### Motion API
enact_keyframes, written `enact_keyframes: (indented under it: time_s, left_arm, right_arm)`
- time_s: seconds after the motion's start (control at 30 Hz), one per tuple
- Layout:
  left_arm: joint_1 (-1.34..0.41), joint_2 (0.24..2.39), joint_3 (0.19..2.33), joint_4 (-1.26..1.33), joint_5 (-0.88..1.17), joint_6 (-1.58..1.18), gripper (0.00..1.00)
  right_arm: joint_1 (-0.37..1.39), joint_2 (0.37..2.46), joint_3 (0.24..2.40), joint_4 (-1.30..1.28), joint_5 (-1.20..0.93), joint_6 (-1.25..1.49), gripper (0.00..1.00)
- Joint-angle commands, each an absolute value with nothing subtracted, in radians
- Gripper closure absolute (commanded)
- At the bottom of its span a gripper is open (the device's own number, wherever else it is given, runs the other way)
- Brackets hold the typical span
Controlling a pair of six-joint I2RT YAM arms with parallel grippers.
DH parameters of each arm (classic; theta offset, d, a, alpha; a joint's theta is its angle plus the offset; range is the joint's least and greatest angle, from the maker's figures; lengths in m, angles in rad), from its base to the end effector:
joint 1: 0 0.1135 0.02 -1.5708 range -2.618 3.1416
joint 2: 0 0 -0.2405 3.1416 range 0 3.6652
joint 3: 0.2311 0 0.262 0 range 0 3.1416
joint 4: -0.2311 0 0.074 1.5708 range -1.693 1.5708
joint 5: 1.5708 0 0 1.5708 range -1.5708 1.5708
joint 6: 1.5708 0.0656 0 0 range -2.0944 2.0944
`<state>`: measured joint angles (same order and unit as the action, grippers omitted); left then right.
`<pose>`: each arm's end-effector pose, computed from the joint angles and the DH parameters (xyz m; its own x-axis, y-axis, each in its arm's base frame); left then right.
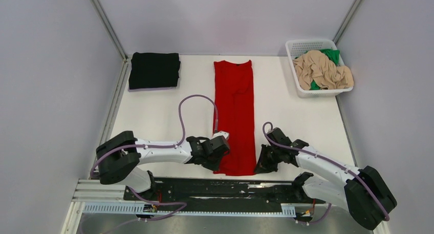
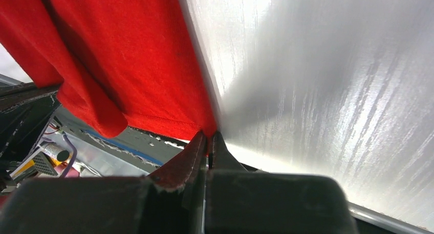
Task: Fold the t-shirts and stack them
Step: Grab the bottom of the folded rectangular tshirt with both arms
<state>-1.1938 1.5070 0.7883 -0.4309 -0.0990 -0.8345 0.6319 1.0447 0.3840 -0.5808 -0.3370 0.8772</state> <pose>0.1139 -0.2701 0.1037 -0.9001 0.2706 -0.3414 0.3624 0.8999 -0.2424 0.1335 0.1246 0.0837 -0.9831 0.1797 0.0339 0.1756 0.8763 0.4487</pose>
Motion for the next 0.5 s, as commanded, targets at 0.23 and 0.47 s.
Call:
enact_keyframes:
  time_s: [0.23,0.47]
  left_arm:
    - [-1.218,1.28,0.641,-0.513,-0.055,-0.869,1.0]
    - [-1.221,1.258,0.69,-0.495,-0.069,-0.864,1.0]
  right_arm:
    - [0.639,0.918,0.353,-0.564,-0.413,0.894,1.0]
    - [0.65,0.853,0.356,-0.467,-0.597,0.876,1.0]
